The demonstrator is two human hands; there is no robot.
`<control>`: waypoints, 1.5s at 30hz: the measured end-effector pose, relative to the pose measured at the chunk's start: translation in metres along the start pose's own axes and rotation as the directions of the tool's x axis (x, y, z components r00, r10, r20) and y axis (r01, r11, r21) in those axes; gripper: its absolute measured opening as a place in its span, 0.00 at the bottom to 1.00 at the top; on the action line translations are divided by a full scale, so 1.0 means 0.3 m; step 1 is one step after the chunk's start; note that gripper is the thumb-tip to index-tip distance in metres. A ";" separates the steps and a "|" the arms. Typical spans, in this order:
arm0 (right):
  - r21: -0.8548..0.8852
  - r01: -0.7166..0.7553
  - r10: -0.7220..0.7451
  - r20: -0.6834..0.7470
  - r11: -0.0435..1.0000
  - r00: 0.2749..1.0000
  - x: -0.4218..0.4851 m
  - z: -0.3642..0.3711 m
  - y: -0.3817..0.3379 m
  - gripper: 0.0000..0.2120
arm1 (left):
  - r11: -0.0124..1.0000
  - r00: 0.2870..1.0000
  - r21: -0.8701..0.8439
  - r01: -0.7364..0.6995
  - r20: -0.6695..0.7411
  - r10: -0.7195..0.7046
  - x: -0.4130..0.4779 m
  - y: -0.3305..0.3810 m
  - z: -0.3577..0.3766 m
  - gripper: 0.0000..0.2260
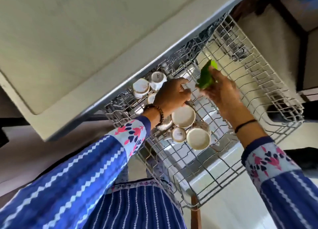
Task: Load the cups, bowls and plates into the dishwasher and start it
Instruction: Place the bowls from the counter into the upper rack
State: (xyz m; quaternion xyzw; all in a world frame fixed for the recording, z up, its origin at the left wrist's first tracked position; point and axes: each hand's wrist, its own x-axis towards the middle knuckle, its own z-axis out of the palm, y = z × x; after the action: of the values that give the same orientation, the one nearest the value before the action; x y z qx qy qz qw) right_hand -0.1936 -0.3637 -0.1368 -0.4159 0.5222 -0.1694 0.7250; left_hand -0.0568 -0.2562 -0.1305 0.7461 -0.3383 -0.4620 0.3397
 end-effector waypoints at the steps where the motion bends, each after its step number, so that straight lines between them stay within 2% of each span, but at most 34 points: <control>1: -0.135 0.061 -0.065 -0.028 0.989 0.997 0.049 -0.007 -0.001 0.21 | 1.000 1.000 -0.015 -0.001 -0.007 0.001 0.014 -0.008 -0.004 0.16; 3: -0.450 0.110 -0.173 -0.103 0.886 0.979 0.136 -0.010 -0.009 0.34 | 1.000 1.000 -0.020 0.003 -0.020 -0.003 0.035 -0.021 -0.013 0.15; 4: -0.597 0.121 -0.243 -0.128 0.793 0.961 0.179 -0.012 -0.012 0.36 | 1.000 1.000 -0.010 0.010 -0.024 -0.010 0.043 -0.025 -0.018 0.15; 6: -0.804 0.207 -0.415 -0.054 0.557 0.908 0.260 -0.020 -0.002 0.34 | 1.000 0.999 -0.003 0.017 -0.030 -0.017 0.056 -0.034 -0.027 0.15; 8: -0.890 0.263 -0.499 0.047 0.372 0.865 0.327 -0.025 0.014 0.33 | 1.000 0.999 0.001 0.018 -0.044 -0.018 0.062 -0.041 -0.033 0.14; 9: -0.916 0.247 -0.503 0.059 0.315 0.862 0.357 -0.026 0.023 0.33 | 1.000 0.999 0.003 0.020 -0.050 -0.020 0.064 -0.047 -0.034 0.14; 12: -0.958 0.177 -0.447 0.060 0.225 0.893 0.417 -0.016 0.043 0.34 | 1.000 0.998 0.004 0.010 -0.067 -0.009 0.069 -0.064 -0.034 0.12; 21: -0.962 0.198 -0.460 0.093 0.186 0.883 0.465 -0.015 0.082 0.31 | 1.000 0.997 -0.008 0.017 -0.077 -0.018 0.092 -0.088 -0.031 0.11; 28: -0.950 0.206 -0.506 0.062 0.233 0.860 0.461 -0.013 0.094 0.30 | 0.995 0.996 -0.088 0.039 -0.072 -0.045 0.098 -0.093 -0.013 0.11; 31: -0.949 0.192 -0.506 0.041 0.251 0.861 0.464 -0.015 0.104 0.31 | 0.995 0.997 -0.098 0.035 -0.060 -0.041 0.098 -0.100 -0.009 0.11; 39: -0.969 0.117 -0.447 0.008 0.216 0.895 0.442 -0.006 0.116 0.35 | 0.994 0.998 -0.105 0.032 -0.058 -0.038 0.084 -0.114 -0.006 0.11; 45: -0.978 0.094 -0.499 -0.011 0.184 0.866 0.321 0.030 0.095 0.29 | 0.994 0.998 -0.101 0.031 -0.046 -0.036 0.024 -0.063 -0.023 0.11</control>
State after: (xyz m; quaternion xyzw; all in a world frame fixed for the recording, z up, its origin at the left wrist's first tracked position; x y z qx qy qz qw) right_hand -0.1526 -0.4083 -0.2172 -0.8277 0.5339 -0.0227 0.1713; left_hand -0.0443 -0.2506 -0.1470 0.7444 -0.2942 -0.4661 0.3768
